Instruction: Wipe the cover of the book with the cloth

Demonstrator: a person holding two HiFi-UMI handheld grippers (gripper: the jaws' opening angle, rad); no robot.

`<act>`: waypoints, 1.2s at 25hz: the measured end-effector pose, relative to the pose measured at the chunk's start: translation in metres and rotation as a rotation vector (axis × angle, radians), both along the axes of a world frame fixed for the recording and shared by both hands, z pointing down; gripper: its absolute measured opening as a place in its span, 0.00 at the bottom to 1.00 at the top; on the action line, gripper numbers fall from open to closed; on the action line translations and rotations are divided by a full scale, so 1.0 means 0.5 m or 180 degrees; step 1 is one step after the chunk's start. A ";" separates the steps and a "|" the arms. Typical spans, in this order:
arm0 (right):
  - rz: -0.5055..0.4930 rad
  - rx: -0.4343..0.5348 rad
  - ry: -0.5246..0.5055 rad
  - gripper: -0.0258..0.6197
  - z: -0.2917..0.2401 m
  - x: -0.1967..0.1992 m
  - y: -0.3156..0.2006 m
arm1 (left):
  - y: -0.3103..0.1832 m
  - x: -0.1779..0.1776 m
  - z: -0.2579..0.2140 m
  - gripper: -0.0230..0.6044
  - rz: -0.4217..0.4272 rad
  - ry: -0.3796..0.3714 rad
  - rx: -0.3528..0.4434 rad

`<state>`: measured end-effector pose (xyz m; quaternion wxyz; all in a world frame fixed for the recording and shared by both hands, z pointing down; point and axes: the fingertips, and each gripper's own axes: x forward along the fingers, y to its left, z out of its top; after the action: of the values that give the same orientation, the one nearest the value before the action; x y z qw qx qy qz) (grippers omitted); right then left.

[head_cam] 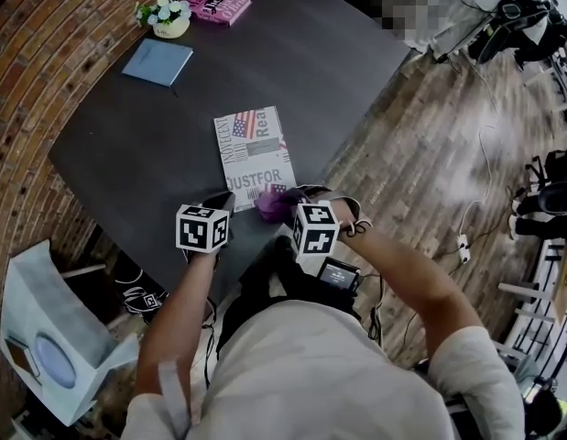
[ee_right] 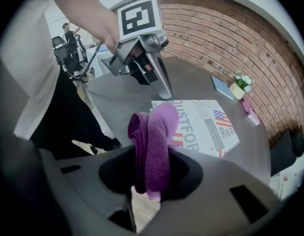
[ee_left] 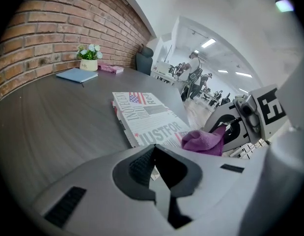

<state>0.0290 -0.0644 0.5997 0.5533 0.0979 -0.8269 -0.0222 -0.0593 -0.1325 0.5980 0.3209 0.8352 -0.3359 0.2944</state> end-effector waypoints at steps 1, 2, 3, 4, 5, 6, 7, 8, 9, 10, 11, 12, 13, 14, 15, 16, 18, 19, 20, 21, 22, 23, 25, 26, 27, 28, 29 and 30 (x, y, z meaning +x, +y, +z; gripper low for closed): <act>-0.0048 -0.0091 -0.0042 0.20 -0.004 0.001 0.012 | 0.000 0.001 -0.003 0.05 0.0019 -0.0016 0.0019; -0.0089 -0.0180 -0.0095 0.20 -0.009 0.002 0.024 | 0.000 0.001 -0.006 0.05 0.0036 -0.0032 0.0037; -0.0123 -0.0251 -0.0150 0.20 -0.016 0.003 0.032 | -0.002 0.002 -0.009 0.05 0.0050 -0.0045 0.0056; -0.0149 -0.0290 -0.0196 0.20 -0.025 0.006 0.036 | -0.004 0.003 -0.013 0.05 0.0063 -0.0055 0.0077; -0.0165 -0.0293 -0.0228 0.20 -0.033 0.012 0.035 | -0.007 0.005 -0.017 0.05 0.0077 -0.0062 0.0100; -0.0165 -0.0268 -0.0244 0.20 -0.042 0.019 0.029 | -0.010 0.008 -0.022 0.05 0.0096 -0.0066 0.0122; -0.0145 -0.0224 -0.0251 0.20 -0.050 0.028 0.018 | -0.012 0.012 -0.026 0.05 0.0121 -0.0074 0.0143; -0.0106 -0.0173 -0.0257 0.20 -0.057 0.038 0.003 | -0.014 0.017 -0.029 0.05 0.0152 -0.0087 0.0162; -0.0050 -0.0121 -0.0261 0.20 -0.063 0.049 -0.015 | -0.015 0.022 -0.031 0.05 0.0190 -0.0106 0.0178; 0.0018 -0.0070 -0.0264 0.20 -0.067 0.060 -0.035 | -0.015 0.027 -0.031 0.05 0.0231 -0.0129 0.0187; 0.0094 -0.0021 -0.0270 0.20 -0.070 0.072 -0.055 | -0.014 0.033 -0.031 0.05 0.0271 -0.0152 0.0187; 0.0179 0.0029 -0.0279 0.20 -0.072 0.083 -0.076 | -0.013 0.039 -0.029 0.05 0.0307 -0.0171 0.0176; 0.0273 0.0078 -0.0290 0.20 -0.073 0.095 -0.097 | -0.012 0.045 -0.026 0.05 0.0342 -0.0189 0.0156; 0.0372 0.0130 -0.0297 0.20 -0.074 0.107 -0.120 | -0.011 0.051 -0.024 0.05 0.0378 -0.0210 0.0133; 0.0469 0.0187 -0.0293 0.20 -0.073 0.120 -0.143 | -0.011 0.058 -0.021 0.05 0.0418 -0.0239 0.0111; 0.0560 0.0251 -0.0277 0.20 -0.072 0.133 -0.167 | -0.012 0.064 -0.019 0.05 0.0462 -0.0277 0.0093; 0.0731 0.0378 -0.0229 0.20 -0.065 0.159 -0.213 | -0.014 0.076 -0.011 0.05 0.0547 -0.0377 0.0056; 0.0817 0.0425 -0.0212 0.20 -0.060 0.171 -0.234 | -0.014 0.080 -0.004 0.05 0.0589 -0.0440 0.0027; 0.0900 0.0452 -0.0203 0.20 -0.054 0.181 -0.253 | -0.011 0.083 0.004 0.05 0.0632 -0.0514 -0.0015; 0.0974 0.0462 -0.0198 0.20 -0.048 0.189 -0.269 | -0.007 0.085 0.013 0.05 0.0674 -0.0594 -0.0066; 0.1034 0.0460 -0.0193 0.20 -0.042 0.196 -0.283 | -0.003 0.085 0.022 0.05 0.0705 -0.0663 -0.0118; 0.1075 0.0454 -0.0188 0.20 -0.036 0.201 -0.297 | -0.001 0.085 0.028 0.05 0.0714 -0.0708 -0.0159; 0.1113 0.0440 -0.0172 0.20 -0.026 0.208 -0.323 | -0.001 0.085 0.032 0.05 0.0688 -0.0734 -0.0215; 0.1118 0.0435 -0.0164 0.20 -0.021 0.210 -0.336 | -0.002 0.085 0.033 0.05 0.0683 -0.0743 -0.0246; 0.1122 0.0433 -0.0158 0.20 -0.016 0.210 -0.349 | -0.002 0.084 0.034 0.05 0.0690 -0.0755 -0.0284; 0.1129 0.0436 -0.0153 0.20 -0.012 0.210 -0.362 | -0.002 0.084 0.035 0.05 0.0707 -0.0769 -0.0325; 0.1142 0.0443 -0.0150 0.20 -0.008 0.211 -0.375 | -0.003 0.084 0.036 0.05 0.0730 -0.0783 -0.0360; 0.1161 0.0451 -0.0146 0.20 -0.006 0.213 -0.389 | -0.003 0.085 0.036 0.05 0.0753 -0.0795 -0.0387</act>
<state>0.1355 -0.2588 0.5969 0.5209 0.2854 -0.8042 0.0226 -0.0168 -0.1342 0.6159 0.2897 0.8049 -0.2542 0.4512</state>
